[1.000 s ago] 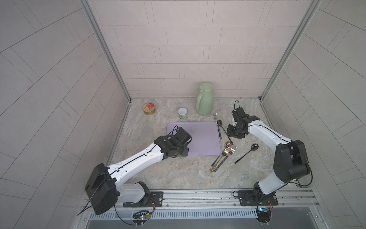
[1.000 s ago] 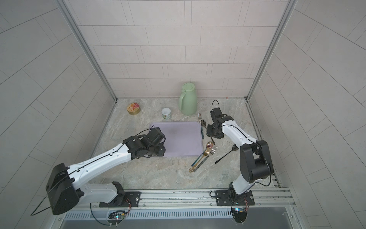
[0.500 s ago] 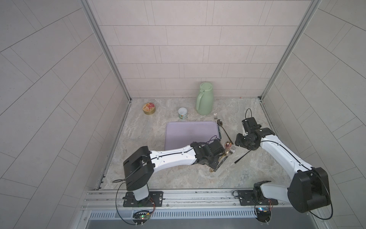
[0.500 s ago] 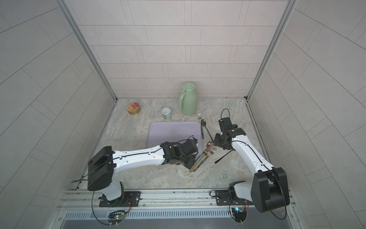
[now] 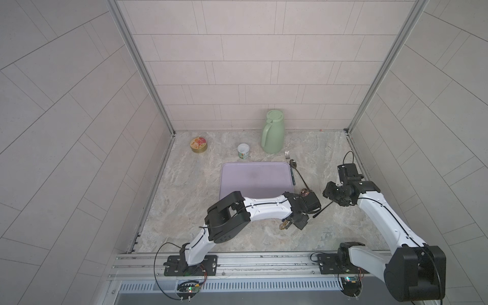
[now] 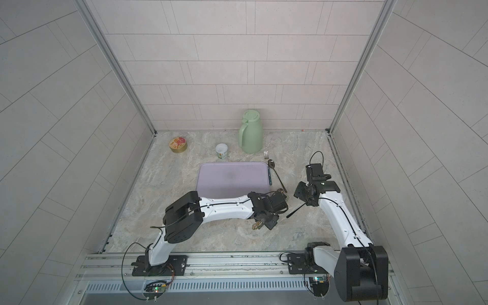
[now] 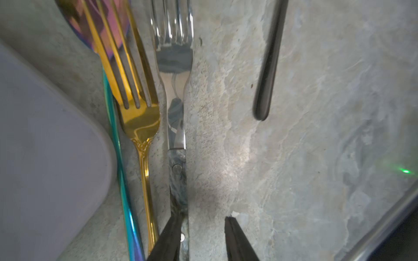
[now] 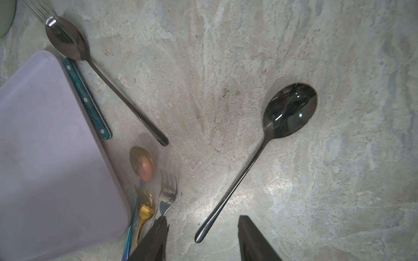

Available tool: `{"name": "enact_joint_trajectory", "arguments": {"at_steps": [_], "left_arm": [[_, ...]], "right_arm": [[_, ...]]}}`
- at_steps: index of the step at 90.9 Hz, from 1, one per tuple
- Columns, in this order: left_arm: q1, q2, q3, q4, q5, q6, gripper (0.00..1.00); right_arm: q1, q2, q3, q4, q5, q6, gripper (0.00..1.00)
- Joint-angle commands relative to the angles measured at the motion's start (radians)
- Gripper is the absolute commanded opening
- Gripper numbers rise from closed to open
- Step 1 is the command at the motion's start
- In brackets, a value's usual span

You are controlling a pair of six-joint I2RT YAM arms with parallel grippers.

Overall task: Set the spoon and fork side by side
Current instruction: Pick up the fork at the center of the board.

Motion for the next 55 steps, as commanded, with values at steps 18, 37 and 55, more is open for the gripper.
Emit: {"name": "enact_joint_trajectory", "arguments": {"at_steps": [18,37,55], "left_arm": [[0.001,0.046,0.059,-0.046,-0.001,0.038,0.35],[0.0,0.054,0.08,-0.071,-0.056,0.05,0.4],[0.0,0.051,0.085,-0.072,-0.116,0.069,0.45]], "right_arm": [[-0.023,-0.016,-0.017,0.045,-0.03,0.005,0.54],[-0.026,-0.013,-0.023,0.061,-0.039,0.002,0.56],[-0.026,-0.004,-0.026,0.078,-0.075,-0.018,0.55]]}}
